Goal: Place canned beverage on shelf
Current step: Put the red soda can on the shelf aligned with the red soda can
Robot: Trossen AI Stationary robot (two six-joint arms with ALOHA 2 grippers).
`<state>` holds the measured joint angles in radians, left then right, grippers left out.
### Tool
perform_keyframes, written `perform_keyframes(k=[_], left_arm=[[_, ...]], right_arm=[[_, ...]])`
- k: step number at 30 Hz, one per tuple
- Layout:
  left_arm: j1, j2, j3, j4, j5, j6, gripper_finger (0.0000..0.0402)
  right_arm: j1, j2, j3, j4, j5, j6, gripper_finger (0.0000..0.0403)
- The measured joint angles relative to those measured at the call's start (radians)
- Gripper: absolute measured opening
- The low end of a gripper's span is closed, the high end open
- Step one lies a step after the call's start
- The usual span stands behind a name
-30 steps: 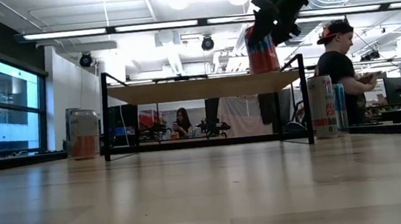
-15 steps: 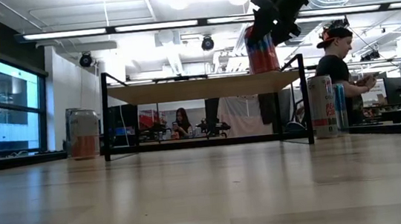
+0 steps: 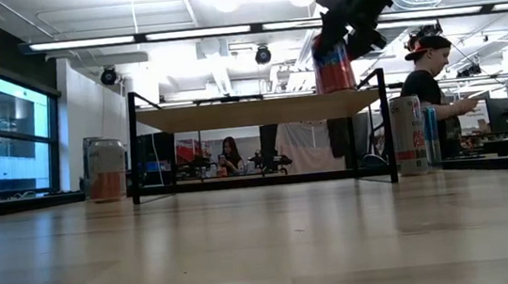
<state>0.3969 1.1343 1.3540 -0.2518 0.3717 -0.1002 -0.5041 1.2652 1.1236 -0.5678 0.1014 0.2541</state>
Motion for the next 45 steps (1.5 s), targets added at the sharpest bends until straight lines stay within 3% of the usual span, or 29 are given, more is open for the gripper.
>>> perform_keyframes(k=[13, 22, 26, 45], left_arm=[[0.0, 0.0, 0.0, -0.016, 0.0, 0.025, 0.0204], [0.0, 0.0, 0.0, -0.016, 0.0, 0.026, 0.0204], [0.0, 0.0, 0.0, -0.015, 0.0, 0.026, 0.0204], [0.0, 0.0, 0.0, -0.015, 0.0, 0.026, 0.0204]], right_arm=[[0.0, 0.067, 0.008, 0.044, -0.04, 0.007, 0.0304], [0.0, 0.053, 0.001, 0.004, -0.062, 0.008, 0.039], [0.0, 0.044, 0.0, -0.059, -0.062, 0.008, 0.0385], [0.0, -0.227, 0.001, -0.084, -0.148, 0.062, 0.0381]])
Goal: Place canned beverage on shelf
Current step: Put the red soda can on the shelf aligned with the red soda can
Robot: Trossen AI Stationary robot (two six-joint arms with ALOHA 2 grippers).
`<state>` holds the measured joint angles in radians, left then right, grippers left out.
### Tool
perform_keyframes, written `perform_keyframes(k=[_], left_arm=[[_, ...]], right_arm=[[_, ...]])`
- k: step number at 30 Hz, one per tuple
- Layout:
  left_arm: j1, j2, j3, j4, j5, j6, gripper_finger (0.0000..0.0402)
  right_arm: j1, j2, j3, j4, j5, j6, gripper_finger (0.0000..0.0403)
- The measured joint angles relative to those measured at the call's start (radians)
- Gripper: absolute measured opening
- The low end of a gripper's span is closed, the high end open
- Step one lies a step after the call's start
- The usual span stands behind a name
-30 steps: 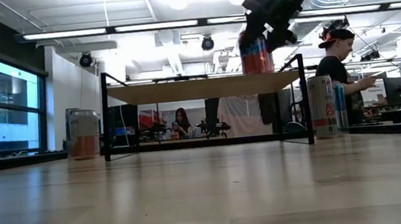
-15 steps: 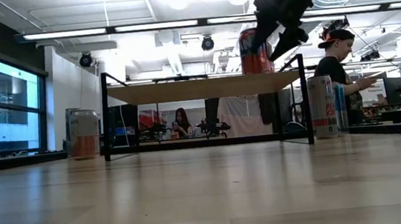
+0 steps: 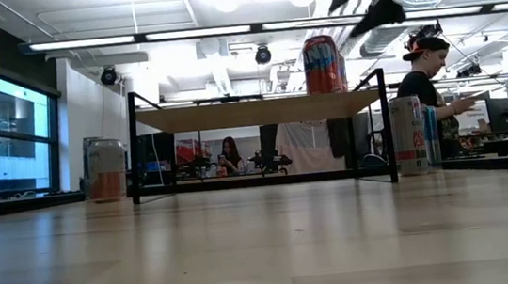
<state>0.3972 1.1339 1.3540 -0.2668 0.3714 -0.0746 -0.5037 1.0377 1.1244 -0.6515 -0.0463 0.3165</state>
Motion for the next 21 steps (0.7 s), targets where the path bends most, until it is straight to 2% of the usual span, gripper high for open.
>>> perform_keyframes(k=[6, 12, 17, 21], left_arm=[[0.013, 0.0, 0.0, 0.0, 0.0, 0.0, 0.0204], [0.022, 0.0, 0.0, 0.0, -0.001, 0.0, 0.0204], [0.022, 0.0, 0.0, -0.004, 0.0, 0.0, 0.0204], [0.022, 0.0, 0.0, -0.018, 0.0, 0.0, 0.0204]], right_arm=[[0.001, -0.082, 0.0, 0.2, 0.0, 0.14, 0.0381], [0.03, -0.06, 0.001, 0.453, 0.001, 0.159, 0.0381], [0.044, 0.013, 0.001, 0.513, -0.085, 0.182, 0.0381], [0.065, 0.101, 0.068, 0.472, -0.154, 0.174, 0.0381]])
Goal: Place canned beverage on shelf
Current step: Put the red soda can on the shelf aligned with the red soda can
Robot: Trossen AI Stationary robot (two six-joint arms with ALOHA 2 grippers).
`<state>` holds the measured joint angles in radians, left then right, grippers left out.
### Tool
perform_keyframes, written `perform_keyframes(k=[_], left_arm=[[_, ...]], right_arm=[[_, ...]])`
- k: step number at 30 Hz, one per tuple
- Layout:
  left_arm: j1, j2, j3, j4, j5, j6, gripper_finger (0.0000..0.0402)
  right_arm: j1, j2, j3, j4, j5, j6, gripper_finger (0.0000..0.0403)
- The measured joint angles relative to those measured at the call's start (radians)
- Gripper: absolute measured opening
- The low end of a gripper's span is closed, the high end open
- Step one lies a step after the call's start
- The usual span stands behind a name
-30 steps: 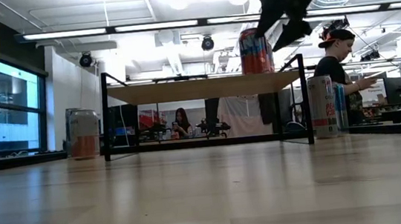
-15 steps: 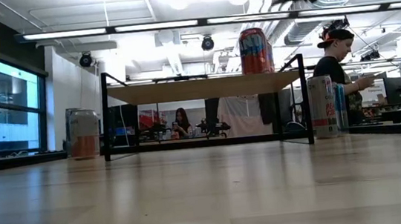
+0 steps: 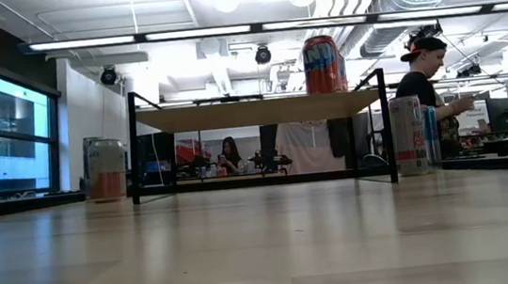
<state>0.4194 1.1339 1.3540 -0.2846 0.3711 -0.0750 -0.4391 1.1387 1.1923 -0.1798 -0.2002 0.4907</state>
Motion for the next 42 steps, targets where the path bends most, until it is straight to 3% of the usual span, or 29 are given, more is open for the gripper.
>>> perform_keyframes(k=[9, 16, 21, 25, 28, 33, 42], left_arm=[[0.0, -0.003, 0.0, -0.047, 0.0, 0.0, 0.0204], [0.0, -0.009, 0.0, -0.064, 0.0, -0.001, 0.0204], [0.0, -0.015, 0.0, -0.063, 0.0, -0.001, 0.0204], [0.0, -0.017, 0.0, -0.063, 0.0, -0.002, 0.0204], [0.0, -0.017, 0.0, -0.064, 0.0, -0.002, 0.0204], [0.0, -0.017, 0.0, -0.063, 0.0, -0.003, 0.0204], [0.0, -0.017, 0.0, -0.063, 0.0, -0.003, 0.0204]], right_arm=[[-0.006, 0.261, 0.37, -0.38, -0.008, -0.181, 0.0381], [-0.006, 0.459, 0.574, -0.515, 0.021, -0.321, 0.037], [0.032, 0.606, 0.754, -0.741, 0.182, -0.363, 0.0278], [0.069, 0.708, 0.892, -0.917, 0.366, -0.387, 0.014], [0.085, 0.766, 0.974, -1.007, 0.429, -0.408, 0.0031], [0.106, 0.815, 1.028, -1.07, 0.54, -0.397, 0.0023], [0.141, 0.823, 0.986, -1.172, 0.618, -0.339, 0.0001]])
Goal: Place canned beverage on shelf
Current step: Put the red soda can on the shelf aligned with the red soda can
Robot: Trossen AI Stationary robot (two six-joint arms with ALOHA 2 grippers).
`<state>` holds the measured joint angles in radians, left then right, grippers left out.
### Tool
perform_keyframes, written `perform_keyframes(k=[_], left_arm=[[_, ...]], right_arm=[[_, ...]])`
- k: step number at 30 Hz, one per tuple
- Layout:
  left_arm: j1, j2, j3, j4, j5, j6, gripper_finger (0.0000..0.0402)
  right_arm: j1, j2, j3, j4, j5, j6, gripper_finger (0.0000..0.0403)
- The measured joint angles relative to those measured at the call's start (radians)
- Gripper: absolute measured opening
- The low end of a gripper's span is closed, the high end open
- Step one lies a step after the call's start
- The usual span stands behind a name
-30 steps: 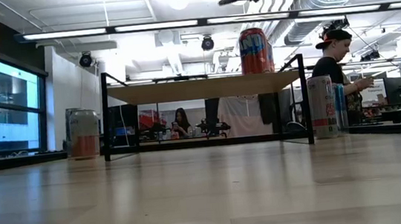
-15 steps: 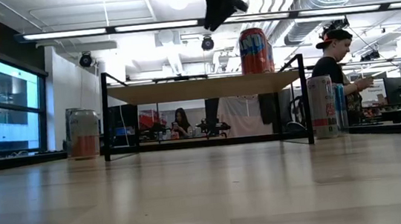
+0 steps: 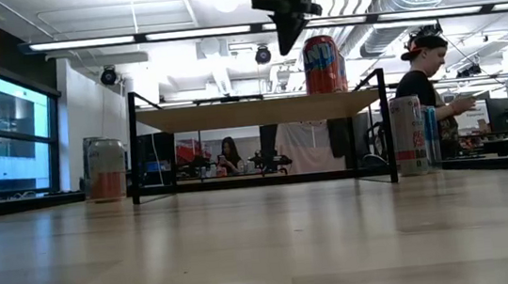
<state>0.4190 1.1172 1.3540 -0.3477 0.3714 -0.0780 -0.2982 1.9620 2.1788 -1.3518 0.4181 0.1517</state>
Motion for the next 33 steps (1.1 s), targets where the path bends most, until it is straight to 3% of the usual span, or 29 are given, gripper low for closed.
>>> perform_keyframes(k=[6, 13, 33], left_arm=[[0.0, 0.0, 0.0, 0.0, 0.0, 0.0, 0.0204], [0.0, 0.0, 0.0, 0.001, 0.0, 0.0, 0.0204], [0.0, 0.001, 0.0, 0.0, -0.002, 0.002, 0.0204]], right_arm=[[0.044, 0.005, 0.0, -0.019, 0.002, -0.02, 0.0], [0.073, 0.005, -0.001, -0.1, 0.093, -0.036, 0.0], [0.118, 0.005, -0.002, -0.22, 0.087, -0.037, 0.0]])
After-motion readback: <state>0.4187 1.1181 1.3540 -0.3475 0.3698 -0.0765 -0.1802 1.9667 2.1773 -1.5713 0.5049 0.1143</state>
